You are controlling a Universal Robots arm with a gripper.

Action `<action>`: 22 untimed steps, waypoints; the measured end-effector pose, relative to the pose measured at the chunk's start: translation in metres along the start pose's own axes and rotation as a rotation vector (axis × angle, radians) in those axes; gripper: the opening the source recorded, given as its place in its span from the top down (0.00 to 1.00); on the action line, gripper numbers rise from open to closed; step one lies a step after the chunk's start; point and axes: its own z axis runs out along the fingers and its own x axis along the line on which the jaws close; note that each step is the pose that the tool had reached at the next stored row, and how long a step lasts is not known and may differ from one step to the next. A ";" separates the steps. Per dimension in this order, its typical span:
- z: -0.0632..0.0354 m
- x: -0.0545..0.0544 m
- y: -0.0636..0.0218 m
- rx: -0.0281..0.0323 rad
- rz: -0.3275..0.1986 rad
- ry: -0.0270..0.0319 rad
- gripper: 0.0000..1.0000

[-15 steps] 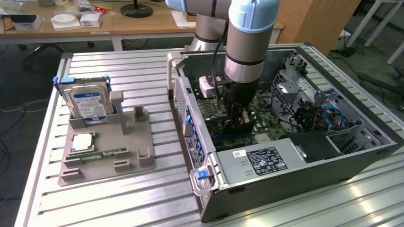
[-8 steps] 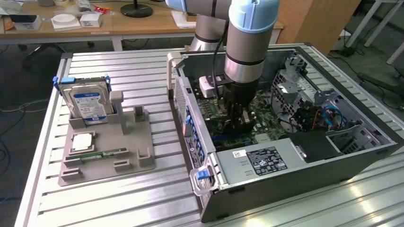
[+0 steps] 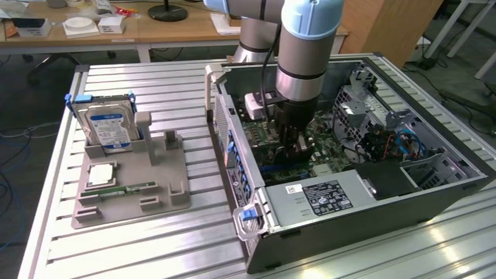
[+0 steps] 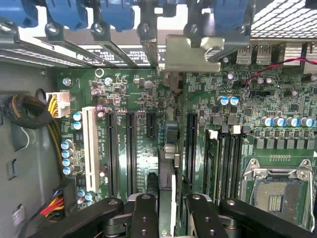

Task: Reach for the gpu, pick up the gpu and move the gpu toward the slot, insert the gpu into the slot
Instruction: 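Insert the gpu into the slot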

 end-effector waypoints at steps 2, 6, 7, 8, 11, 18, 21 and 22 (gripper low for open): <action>-0.0015 0.000 0.0000 -0.0002 0.000 0.0001 0.73; -0.0027 0.000 0.0003 -0.0002 0.000 -0.0001 0.73; -0.0027 0.000 0.0003 -0.0001 -0.001 -0.0002 0.73; -0.0026 0.000 0.0004 -0.0001 -0.003 -0.0003 0.73; -0.0023 0.000 0.0007 -0.0003 -0.009 -0.0004 0.73; -0.0019 0.000 0.0011 0.0000 -0.022 -0.0018 0.73; -0.0039 0.000 0.0009 0.0001 -0.025 -0.0024 0.73; -0.0056 0.000 0.0007 0.0001 -0.026 -0.0023 0.73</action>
